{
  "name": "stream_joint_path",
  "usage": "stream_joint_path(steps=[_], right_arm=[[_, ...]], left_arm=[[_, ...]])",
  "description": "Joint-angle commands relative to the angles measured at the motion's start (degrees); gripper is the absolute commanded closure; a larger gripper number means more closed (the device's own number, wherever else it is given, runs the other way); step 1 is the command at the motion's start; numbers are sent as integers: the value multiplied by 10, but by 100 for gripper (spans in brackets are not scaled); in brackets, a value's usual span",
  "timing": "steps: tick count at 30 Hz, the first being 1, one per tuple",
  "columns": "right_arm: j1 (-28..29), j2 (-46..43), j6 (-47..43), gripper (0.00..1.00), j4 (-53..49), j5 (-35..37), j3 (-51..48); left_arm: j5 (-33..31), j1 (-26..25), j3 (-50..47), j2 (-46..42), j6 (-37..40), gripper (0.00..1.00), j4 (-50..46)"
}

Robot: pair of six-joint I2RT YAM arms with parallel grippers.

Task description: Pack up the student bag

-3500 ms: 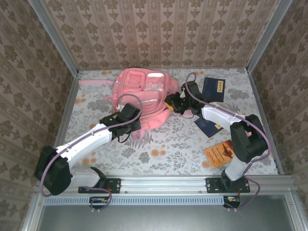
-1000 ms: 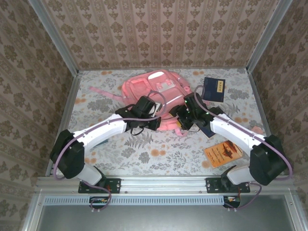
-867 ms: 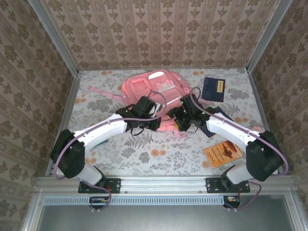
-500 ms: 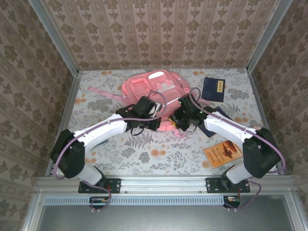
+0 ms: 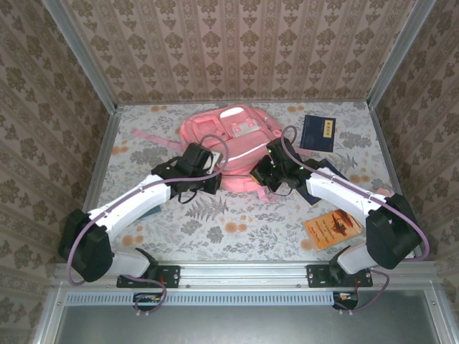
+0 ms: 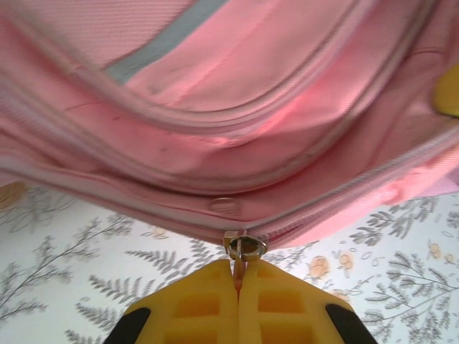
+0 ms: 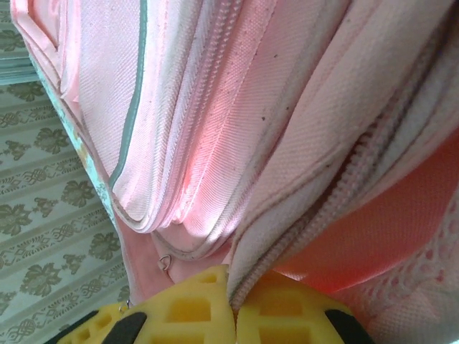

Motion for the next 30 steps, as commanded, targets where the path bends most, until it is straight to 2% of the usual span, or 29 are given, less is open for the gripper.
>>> stream_joint_path(steps=[1,6,11,14,19,21,23,26,28,30], right_arm=[[-10,-6,-30,96,-7,36,-9],[-8,27,-67,98,-40,12,34],[-1,44,-72,98,-27,5,43],[7,72,-68,98,-2,-17,58],[24,142,-51,97,40,-43,100],[28,164,-42,95,57,-50,116],[32,184,-40,89,58,-60,137],[35,197,-65,66,14,-54,172],[33,184,-92,49,-42,-15,184],[31,154,-123,40,-80,36,175]], left_arm=[[-41,43,-22,-22,6,100,-38],[-65,98,-28,5,-16,100,-20],[-92,139,-16,51,-14,100,8],[-87,171,-5,77,-23,100,28],[-42,216,11,103,-38,99,53],[-36,227,21,106,-40,90,46],[-42,238,31,106,-48,78,28],[-73,253,42,92,-73,55,-14],[-84,265,45,74,-89,47,-35],[-90,275,43,50,-100,39,-45]])
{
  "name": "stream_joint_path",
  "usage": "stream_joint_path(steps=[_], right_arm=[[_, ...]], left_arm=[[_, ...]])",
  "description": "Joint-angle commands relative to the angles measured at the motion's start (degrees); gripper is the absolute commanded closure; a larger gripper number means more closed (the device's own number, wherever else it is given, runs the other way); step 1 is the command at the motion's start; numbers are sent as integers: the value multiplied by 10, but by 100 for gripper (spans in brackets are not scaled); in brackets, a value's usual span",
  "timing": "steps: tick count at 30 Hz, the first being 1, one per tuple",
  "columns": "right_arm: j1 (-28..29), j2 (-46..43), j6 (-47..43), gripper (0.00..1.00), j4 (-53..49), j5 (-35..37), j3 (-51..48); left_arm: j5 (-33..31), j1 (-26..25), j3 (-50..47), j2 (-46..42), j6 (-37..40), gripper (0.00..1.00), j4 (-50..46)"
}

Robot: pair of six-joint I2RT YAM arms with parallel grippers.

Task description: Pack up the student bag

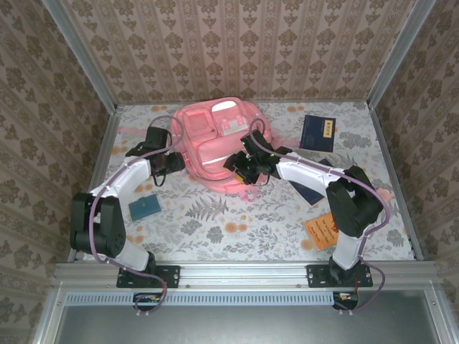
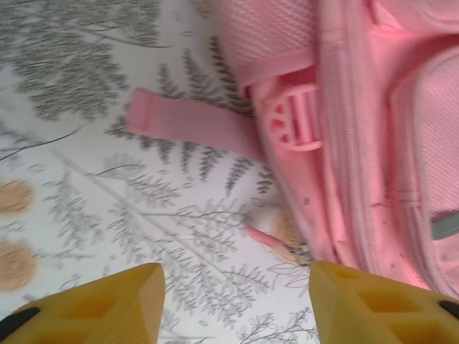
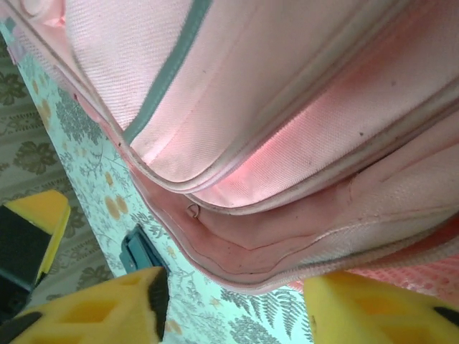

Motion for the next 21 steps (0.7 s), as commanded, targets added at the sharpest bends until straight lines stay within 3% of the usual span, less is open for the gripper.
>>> stream_joint_path(steps=[1,5,9,15,21], right_arm=[[-7,-53,-59,37,-89,86,11],[-38,-103,-127,22,-181,181,-1],[-108,-129,-191,15,-209,215,-36],[-222,-82,-262,15,-226,230,-41],[-260,8,-303,16,-234,193,-1]], left_arm=[[-31,13,13,-51,-32,36,-51],[-23,25,7,-93,-50,25,-59],[-10,29,0,-130,-50,12,-64],[31,32,-3,-159,-21,1,-93],[88,32,-15,-172,-1,0,-108]])
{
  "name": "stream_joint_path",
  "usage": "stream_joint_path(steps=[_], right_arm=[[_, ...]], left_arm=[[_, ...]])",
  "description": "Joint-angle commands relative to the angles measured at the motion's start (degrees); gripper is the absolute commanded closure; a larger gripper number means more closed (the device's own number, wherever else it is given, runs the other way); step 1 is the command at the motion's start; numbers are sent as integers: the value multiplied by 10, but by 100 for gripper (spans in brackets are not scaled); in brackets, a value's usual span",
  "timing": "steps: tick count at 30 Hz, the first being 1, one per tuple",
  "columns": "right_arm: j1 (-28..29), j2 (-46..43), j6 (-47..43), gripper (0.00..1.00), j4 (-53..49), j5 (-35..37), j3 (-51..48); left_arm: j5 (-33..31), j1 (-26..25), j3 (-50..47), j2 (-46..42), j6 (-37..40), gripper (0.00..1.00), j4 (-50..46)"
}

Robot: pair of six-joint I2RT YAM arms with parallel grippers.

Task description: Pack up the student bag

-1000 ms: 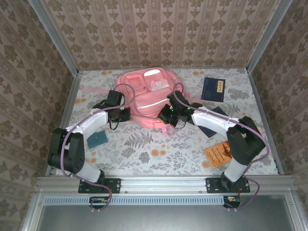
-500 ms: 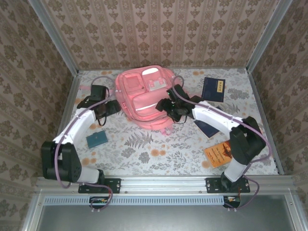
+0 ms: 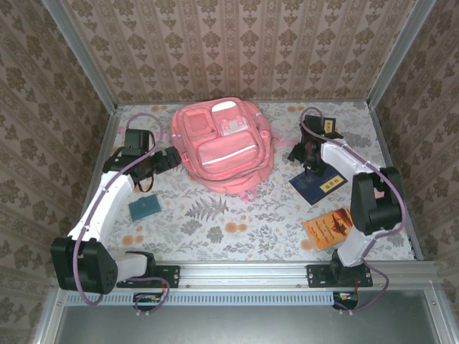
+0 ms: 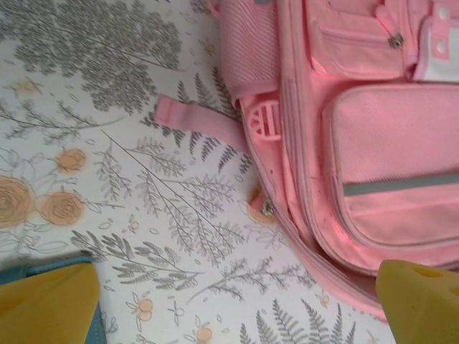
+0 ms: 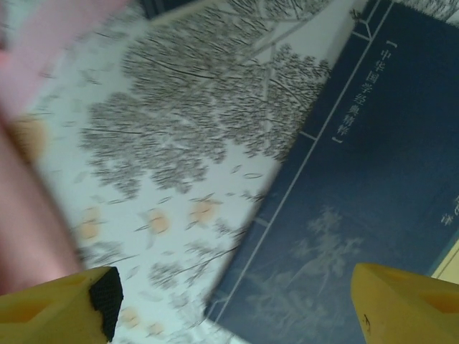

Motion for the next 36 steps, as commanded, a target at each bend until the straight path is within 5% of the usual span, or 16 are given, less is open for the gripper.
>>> stream_joint_path(steps=[1,10,20,29,36], right_arm=[[0,51,-45,18,-32,-15,35],[12,91,-25,23,-30,-29,9],[103,-1,26,32,-2,-95,-100],[245,-59,103,42,107,-202,-184],[197,-158,24,40,3,-152,-144]], left_arm=[[50,4,-16,-16,23,0,-23],[88,2,-15,-28,24,0,-40],[109,-24,-3,-33,32,0,-41],[97,-86,-25,-32,-43,3,-1],[62,-192,-28,-10,-117,5,48]])
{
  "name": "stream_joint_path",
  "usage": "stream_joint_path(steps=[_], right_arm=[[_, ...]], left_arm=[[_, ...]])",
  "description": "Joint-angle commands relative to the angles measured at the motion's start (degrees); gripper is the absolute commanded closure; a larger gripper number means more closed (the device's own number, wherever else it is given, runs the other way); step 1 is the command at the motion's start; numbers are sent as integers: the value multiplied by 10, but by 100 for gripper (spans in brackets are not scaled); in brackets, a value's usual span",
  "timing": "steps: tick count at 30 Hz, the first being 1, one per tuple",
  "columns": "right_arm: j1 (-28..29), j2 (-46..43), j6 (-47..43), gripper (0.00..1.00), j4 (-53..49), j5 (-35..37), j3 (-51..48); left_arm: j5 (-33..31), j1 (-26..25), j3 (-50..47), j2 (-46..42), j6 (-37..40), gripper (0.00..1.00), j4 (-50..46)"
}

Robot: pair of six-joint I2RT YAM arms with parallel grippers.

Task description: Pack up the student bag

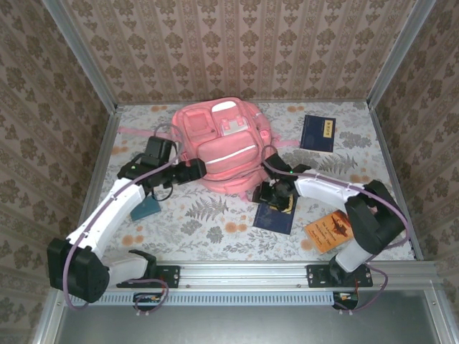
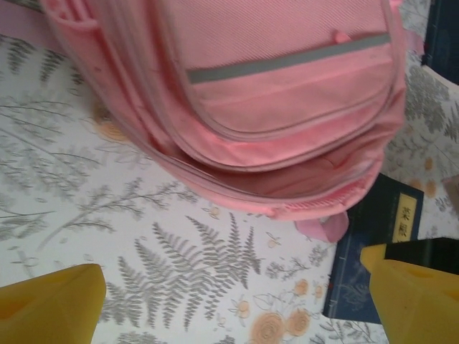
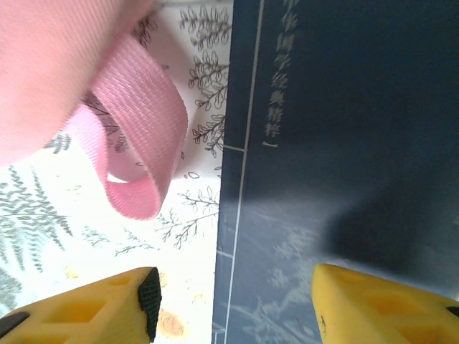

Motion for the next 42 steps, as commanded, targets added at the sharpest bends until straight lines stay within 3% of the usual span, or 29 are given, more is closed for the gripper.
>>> stream_joint_path(steps=[1,7,10,16,25,30,42], right_arm=[[-40,-63,-44,39,-72,29,19],[-129,-117,-100,37,-151,77,0],[-148,-108,-116,37,-145,47,-15],[-159,-44,-130,42,-108,-4,-36],[-161,5,-122,46,-65,-25,-61],[-162,13,-120,52,-53,-53,-63],[-162,5,-105,65,-65,-73,-53]], left_arm=[[-27,-53,1,13,-59,6,37],[-47,-170,41,83,-111,17,77],[-63,-228,76,137,-111,24,82],[-29,-280,128,257,-96,37,117],[-15,-294,222,401,-43,58,80],[-51,-298,259,449,-18,71,38],[-25,-297,278,515,-15,77,38]])
